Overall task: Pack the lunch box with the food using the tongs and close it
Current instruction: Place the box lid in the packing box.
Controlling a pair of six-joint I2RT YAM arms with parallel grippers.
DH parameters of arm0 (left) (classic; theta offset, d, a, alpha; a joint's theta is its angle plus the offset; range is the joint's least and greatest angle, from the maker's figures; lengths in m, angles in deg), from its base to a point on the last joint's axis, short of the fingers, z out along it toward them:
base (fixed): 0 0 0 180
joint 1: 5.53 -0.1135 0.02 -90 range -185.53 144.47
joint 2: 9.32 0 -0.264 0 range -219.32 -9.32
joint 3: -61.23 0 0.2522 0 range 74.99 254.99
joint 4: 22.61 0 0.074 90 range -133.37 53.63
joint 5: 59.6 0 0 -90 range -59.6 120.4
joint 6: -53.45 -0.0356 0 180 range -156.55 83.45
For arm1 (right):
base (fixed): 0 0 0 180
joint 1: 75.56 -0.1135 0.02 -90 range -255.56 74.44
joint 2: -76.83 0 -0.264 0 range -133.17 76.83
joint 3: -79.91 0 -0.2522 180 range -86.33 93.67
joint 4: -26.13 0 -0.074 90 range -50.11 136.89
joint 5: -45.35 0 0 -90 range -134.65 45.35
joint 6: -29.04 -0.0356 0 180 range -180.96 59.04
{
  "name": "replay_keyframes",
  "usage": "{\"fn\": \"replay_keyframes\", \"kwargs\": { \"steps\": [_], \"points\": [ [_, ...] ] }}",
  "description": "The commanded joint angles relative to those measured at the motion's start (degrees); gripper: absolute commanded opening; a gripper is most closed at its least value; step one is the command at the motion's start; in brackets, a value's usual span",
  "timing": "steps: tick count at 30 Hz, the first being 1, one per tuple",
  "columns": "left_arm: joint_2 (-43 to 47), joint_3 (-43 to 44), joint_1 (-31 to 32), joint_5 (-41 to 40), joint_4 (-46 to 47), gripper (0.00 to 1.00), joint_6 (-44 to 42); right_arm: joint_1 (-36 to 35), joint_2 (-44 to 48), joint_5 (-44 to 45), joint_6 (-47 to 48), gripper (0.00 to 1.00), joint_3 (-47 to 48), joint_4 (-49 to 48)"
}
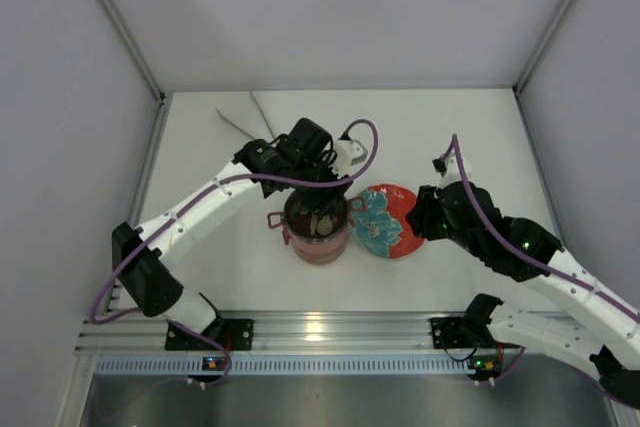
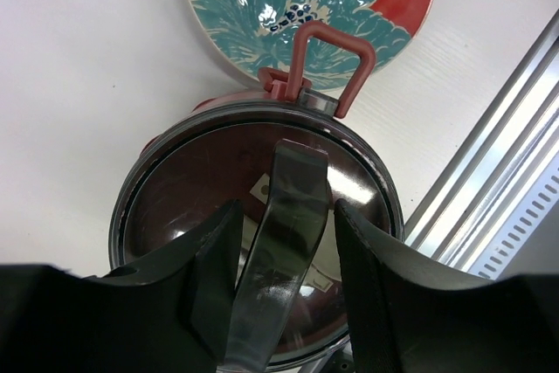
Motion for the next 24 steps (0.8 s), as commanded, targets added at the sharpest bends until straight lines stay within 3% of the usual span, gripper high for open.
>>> {"fn": "replay_keyframes", "kwargs": {
  "steps": [1, 7, 24],
  "points": [
    [2.51, -2.05, 0.38, 2.23, 1.73, 0.52, 2.04, 1.09, 1.03, 0.42, -0.46, 0.33, -0.64, 0.3],
    [3.3, -2.58, 0.38, 1.79, 1.99, 0.59, 2.48, 1.09, 1.03, 0.25, -0.46, 0.33, -0.82, 0.13],
    [5.5, -2.58, 0.38, -2.77, 0.76, 0.59, 4.76, 1.09, 1.12, -0.02, -0.73, 0.33, -1.08, -0.05]
  ]
}}
